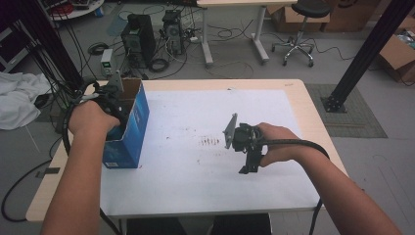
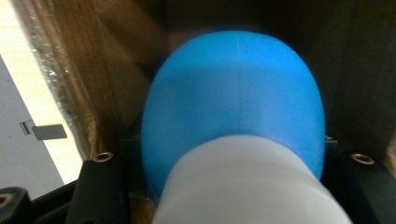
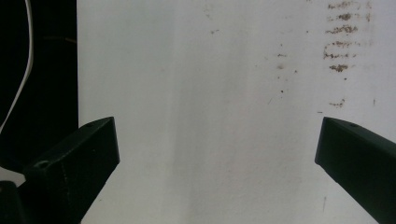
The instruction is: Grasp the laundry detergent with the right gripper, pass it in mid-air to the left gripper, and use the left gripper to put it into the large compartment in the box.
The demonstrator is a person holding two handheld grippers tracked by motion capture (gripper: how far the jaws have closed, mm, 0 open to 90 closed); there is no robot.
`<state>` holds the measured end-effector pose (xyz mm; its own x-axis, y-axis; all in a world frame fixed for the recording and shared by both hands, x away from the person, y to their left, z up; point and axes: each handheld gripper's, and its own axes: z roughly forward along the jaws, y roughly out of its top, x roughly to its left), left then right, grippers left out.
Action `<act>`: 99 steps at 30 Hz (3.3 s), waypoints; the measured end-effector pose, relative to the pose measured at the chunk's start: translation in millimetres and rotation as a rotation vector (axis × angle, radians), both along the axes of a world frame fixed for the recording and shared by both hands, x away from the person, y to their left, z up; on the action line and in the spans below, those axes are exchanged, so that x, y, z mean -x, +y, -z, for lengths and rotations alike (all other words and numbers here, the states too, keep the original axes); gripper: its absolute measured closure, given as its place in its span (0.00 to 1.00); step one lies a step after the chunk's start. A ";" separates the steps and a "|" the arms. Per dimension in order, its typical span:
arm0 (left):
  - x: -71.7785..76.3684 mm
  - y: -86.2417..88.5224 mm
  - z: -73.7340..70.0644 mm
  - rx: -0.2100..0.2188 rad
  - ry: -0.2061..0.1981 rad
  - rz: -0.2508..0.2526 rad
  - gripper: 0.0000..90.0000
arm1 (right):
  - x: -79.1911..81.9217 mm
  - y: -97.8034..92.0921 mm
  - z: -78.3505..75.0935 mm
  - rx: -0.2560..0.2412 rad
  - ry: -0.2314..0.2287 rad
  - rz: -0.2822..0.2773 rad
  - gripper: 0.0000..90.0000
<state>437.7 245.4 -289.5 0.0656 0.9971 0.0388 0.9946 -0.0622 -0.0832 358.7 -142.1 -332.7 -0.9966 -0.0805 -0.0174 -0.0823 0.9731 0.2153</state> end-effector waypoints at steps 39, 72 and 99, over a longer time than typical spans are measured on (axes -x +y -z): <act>9.9 1.1 -13.0 0.024 -0.069 -0.006 0.31 | 3.0 6.7 1.3 0.005 -0.004 -0.010 0.00; 31.6 -20.6 -75.5 -0.041 -0.159 0.127 0.12 | 3.7 4.9 -3.0 0.001 -0.026 -0.012 0.00; 60.3 -52.6 -115.3 -0.024 -0.182 0.404 0.00 | 7.0 3.0 -10.0 0.004 -0.041 -0.005 0.00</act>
